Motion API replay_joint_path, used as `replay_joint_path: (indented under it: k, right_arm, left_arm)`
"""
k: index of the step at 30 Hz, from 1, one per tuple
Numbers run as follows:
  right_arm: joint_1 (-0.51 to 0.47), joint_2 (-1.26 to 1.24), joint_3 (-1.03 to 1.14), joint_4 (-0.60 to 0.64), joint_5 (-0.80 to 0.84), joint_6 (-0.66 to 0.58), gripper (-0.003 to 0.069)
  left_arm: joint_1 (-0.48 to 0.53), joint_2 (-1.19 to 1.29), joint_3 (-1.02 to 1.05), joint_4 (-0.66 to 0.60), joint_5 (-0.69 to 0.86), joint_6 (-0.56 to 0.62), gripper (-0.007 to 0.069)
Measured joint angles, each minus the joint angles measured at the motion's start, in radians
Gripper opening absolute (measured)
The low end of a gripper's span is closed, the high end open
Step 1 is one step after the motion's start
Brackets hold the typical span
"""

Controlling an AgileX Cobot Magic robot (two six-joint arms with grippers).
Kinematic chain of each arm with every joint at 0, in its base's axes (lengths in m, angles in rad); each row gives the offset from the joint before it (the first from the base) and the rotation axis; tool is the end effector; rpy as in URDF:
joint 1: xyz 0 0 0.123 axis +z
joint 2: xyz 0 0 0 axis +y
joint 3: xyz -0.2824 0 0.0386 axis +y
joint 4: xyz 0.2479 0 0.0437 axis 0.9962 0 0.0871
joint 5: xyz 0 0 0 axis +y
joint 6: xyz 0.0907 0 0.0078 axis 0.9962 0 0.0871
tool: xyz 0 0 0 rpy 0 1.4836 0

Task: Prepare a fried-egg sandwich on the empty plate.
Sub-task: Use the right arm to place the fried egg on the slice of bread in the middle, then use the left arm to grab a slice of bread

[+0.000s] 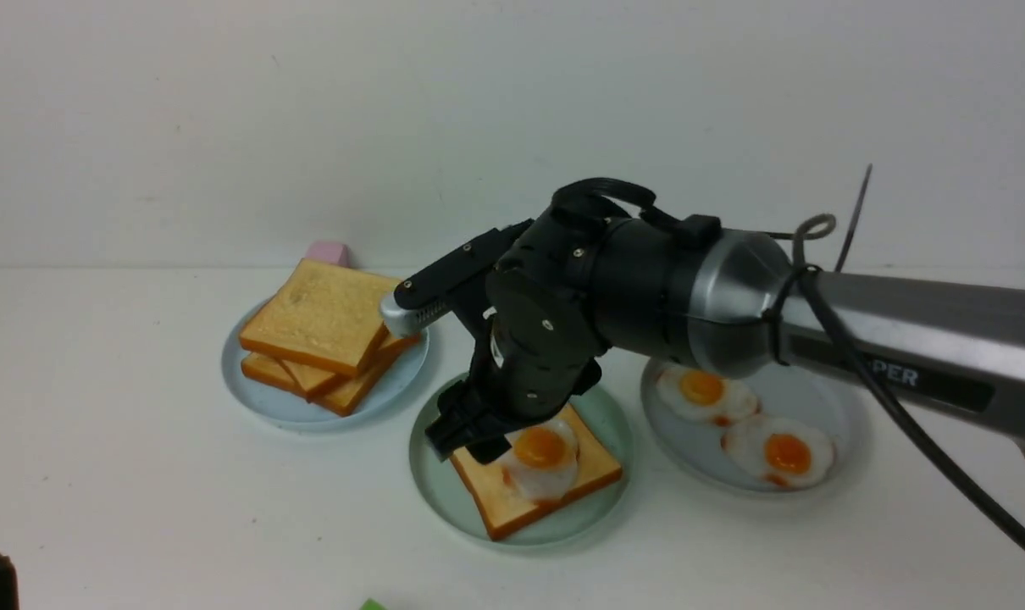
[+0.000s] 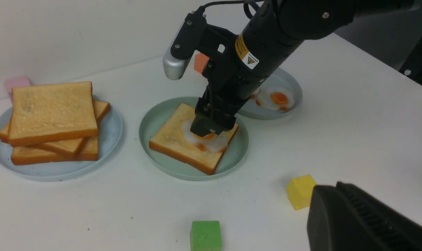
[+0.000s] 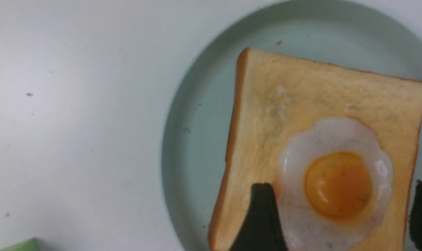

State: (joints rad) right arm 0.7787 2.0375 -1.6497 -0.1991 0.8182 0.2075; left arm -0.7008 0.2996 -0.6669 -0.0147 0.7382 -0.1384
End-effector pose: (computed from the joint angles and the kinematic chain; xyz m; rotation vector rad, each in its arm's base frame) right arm 0.3278 0.3050 0.2238 -0.8802 2.5119 0.0818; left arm 0.0335 -0.0294 0.3474 0.5234 1.8239 -0.5955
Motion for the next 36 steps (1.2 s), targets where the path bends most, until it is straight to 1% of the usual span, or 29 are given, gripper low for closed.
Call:
replay_joint_path:
  k: [2, 4, 6, 7, 9, 10, 11, 13, 14, 15, 17, 20, 23, 24, 25, 27, 30, 34, 36]
  right_arm:
    - [0.0, -0.026, 0.0, 0.005, 0.01, -0.001, 0.0536]
    - [0.0, -0.068, 0.0, 0.006, 0.043, -0.001, 0.0511]
    - [0.0, -0.141, 0.0, 0.01, 0.12, -0.002, 0.0438]
    - [0.0, -0.156, 0.0, 0.009, 0.137, -0.002, 0.043]
    - [0.0, -0.254, 0.0, 0.009, 0.252, -0.012, 0.03]
    - [0.0, -0.287, 0.001, 0.009, 0.281, -0.016, 0.0266]
    - [0.0, -0.337, 0.006, 0.008, 0.339, -0.021, 0.0183]
    - [0.0, -0.414, 0.034, 0.006, 0.387, -0.023, 0.0079]
    - [0.0, -0.464, 0.055, 0.006, 0.404, -0.023, 0.0023]
    - [0.0, -0.506, 0.079, 0.006, 0.412, -0.022, -0.0001]
    - [0.0, -0.58, 0.133, 0.006, 0.419, -0.001, -0.0011]
    - [0.0, -0.677, 0.206, 0.012, 0.426, 0.025, -0.0011]
    - [0.0, -0.8, 0.303, 0.029, 0.432, 0.041, -0.0012]
    - [0.0, -0.83, 0.327, 0.032, 0.432, 0.044, -0.0012]
    - [0.0, -0.873, 0.359, 0.035, 0.434, 0.046, -0.0011]
    - [0.0, -0.94, 0.4, 0.036, 0.436, 0.051, -0.001]
    - [0.0, -1.023, 0.44, 0.036, 0.437, 0.053, -0.0009]
    - [0.0, -1.112, 0.468, 0.036, 0.438, 0.056, -0.0006]
    - [0.0, -1.152, 0.476, 0.036, 0.444, 0.058, -0.0006]
  left_arm:
    - [0.0, 0.001, 0.0, 0.0, 0.009, -0.007, 0.002]
    - [0.0, 0.009, 0.0, 0.0, 0.025, -0.033, 0.002]
    - [0.0, 0.06, 0.0, 0.008, 0.044, -0.09, 0.002]
    - [0.0, 0.066, 0.0, 0.009, 0.044, -0.094, 0.002]
    - [0.0, 0.153, 0.0, 0.035, 0.047, -0.133, 0.002]
    - [0.0, 0.203, 0.0, 0.049, 0.043, -0.141, 0.002]
    - [0.0, 0.258, 0.0, 0.071, 0.035, -0.148, 0.0013]
    - [0.0, 0.38, -0.014, 0.105, 0.01, -0.155, -0.0013]
    - [0.001, 0.456, -0.032, 0.119, -0.004, -0.157, -0.0013]
    - [0.005, 0.506, -0.043, 0.123, -0.016, -0.157, -0.0013]
    - [0.035, 0.632, -0.101, 0.124, -0.038, -0.148, -0.0013]
    - [0.109, 0.779, -0.182, 0.094, -0.044, -0.095, -0.0013]
    - [0.246, 0.931, -0.305, -0.015, -0.046, 0.036, -0.0013]
    - [0.272, 0.97, -0.339, -0.042, -0.045, 0.071, -0.0013]
    - [0.322, 1.03, -0.382, -0.095, -0.043, 0.122, -0.0013]
    - [0.388, 1.132, -0.472, -0.175, -0.027, 0.189, -0.0013]
    - [0.432, 1.271, -0.598, -0.223, -0.01, 0.239, -0.0013]
    - [0.422, 1.436, -0.725, -0.216, 0.006, 0.253, -0.0013]
    - [0.41, 1.493, -0.781, -0.191, 0.007, 0.255, -0.0013]
